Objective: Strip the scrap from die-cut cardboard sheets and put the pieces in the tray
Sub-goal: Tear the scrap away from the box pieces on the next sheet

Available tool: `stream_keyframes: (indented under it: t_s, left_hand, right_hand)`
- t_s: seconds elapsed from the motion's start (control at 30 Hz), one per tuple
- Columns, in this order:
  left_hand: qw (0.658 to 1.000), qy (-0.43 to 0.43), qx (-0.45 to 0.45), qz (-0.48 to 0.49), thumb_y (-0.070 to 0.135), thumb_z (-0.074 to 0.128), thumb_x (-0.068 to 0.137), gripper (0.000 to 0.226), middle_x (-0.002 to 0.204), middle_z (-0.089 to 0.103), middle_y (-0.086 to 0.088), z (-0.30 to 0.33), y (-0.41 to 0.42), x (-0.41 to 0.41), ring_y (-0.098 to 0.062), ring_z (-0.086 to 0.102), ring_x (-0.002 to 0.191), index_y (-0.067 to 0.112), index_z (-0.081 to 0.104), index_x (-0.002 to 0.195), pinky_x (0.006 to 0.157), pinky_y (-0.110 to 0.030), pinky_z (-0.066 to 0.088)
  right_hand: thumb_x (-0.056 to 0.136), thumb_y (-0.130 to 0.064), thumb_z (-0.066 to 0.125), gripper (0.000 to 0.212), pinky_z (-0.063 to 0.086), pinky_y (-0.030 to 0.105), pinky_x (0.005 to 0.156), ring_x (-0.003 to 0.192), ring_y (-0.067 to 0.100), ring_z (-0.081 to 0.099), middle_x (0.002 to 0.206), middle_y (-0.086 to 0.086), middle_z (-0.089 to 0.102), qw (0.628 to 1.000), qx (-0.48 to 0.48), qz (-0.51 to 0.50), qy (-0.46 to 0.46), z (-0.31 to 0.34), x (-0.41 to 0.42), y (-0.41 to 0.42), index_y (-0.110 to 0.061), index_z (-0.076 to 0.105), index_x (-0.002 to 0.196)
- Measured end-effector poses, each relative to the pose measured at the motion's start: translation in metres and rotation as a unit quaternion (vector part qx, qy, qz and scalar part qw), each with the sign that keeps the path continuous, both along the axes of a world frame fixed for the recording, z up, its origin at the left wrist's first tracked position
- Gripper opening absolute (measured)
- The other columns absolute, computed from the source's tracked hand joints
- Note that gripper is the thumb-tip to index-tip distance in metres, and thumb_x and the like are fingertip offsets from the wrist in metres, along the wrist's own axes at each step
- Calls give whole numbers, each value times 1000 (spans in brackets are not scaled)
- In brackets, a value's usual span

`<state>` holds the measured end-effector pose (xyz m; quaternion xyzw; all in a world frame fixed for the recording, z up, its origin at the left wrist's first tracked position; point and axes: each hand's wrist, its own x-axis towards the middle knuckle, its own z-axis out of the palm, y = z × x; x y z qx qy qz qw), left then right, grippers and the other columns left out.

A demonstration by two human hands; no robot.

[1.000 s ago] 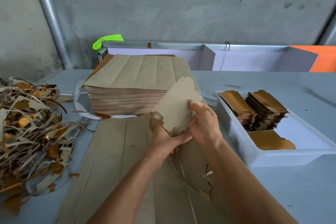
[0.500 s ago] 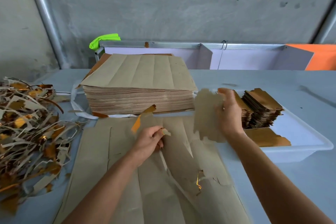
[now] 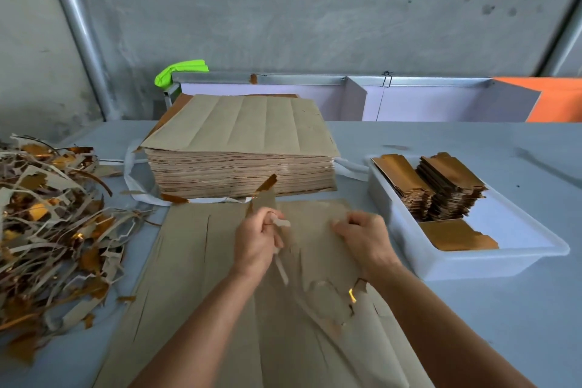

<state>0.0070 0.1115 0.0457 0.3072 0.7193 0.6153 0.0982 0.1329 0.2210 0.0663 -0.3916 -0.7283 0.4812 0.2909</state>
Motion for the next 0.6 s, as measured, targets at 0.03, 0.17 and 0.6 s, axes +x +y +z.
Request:
stream_keyframes:
  t_s: [0.03,0.17,0.6]
  left_hand:
    - [1000,-6,4,13,-12,33,93,35,62,56,-7,-2,-2,-3,-5,39,35,7,57,77,40,-17,33]
    - [996,47,-57,-44,6,46,97,24,61,54,4,-4,-9,-7,-7,42,47,11,57,76,50,-19,35]
    - [932,-2,-257,-256,14,84,68,24,63,62,7,2,-7,27,3,50,45,18,62,77,47,-13,39]
  right_hand:
    - [83,-12,61,25,53,46,64,63,30,50,67,18,54,997,-55,-39,36,-3,3,3,9,55,72]
    - [87,-15,59,19,55,58,72,73,36,61,78,19,67,977,-100,-139,125,-6,8,3,-8,62,70]
    - [90,-17,56,23,50,45,68,67,22,48,71,10,56,949,-26,-213,230,-8,-6,6,0,53,74]
